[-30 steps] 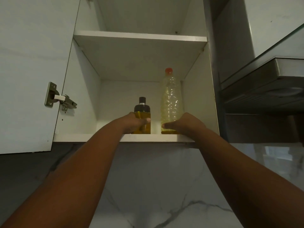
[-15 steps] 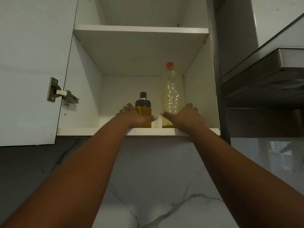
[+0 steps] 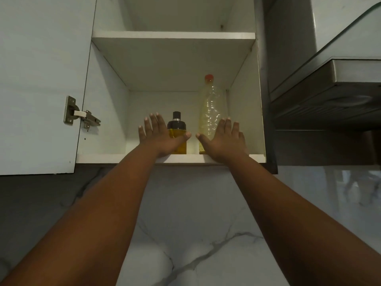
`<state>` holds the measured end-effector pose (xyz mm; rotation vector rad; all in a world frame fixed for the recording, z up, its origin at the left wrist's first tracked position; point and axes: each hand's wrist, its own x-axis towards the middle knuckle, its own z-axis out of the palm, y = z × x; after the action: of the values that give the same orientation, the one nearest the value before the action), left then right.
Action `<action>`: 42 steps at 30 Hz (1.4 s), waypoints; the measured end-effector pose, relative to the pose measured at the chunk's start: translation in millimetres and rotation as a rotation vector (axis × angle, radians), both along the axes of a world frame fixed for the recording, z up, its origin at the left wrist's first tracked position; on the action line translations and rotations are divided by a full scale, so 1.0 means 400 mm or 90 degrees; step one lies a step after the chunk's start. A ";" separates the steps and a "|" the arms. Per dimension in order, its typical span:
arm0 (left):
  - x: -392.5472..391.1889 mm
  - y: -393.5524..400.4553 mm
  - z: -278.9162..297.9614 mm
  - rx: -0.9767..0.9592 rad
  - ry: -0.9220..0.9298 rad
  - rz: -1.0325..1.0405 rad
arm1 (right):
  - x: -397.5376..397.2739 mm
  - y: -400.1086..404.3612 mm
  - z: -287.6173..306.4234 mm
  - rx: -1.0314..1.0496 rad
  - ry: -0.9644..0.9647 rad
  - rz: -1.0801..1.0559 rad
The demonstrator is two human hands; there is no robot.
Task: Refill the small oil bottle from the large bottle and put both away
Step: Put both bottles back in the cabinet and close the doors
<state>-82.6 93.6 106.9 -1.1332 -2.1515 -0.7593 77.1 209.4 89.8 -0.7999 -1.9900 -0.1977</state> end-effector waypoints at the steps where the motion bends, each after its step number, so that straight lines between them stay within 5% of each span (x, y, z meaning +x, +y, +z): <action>1: 0.004 -0.004 -0.003 -0.012 -0.001 0.005 | 0.001 -0.003 -0.003 0.004 -0.011 -0.005; 23: 0.178 -0.243 -0.135 0.022 0.110 0.091 | 0.150 -0.169 -0.094 0.038 -0.041 0.048; 37: 0.307 -0.728 -0.142 0.018 0.162 0.075 | 0.233 -0.649 -0.101 0.087 -0.034 0.040; 42: 0.359 -0.945 -0.110 -0.009 0.283 0.116 | 0.225 -0.865 -0.049 0.149 -0.020 0.088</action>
<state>60.8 -284.5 63.0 -0.9864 -1.8512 -0.3685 167.3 -136.6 70.3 -0.5115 -1.9979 -0.3556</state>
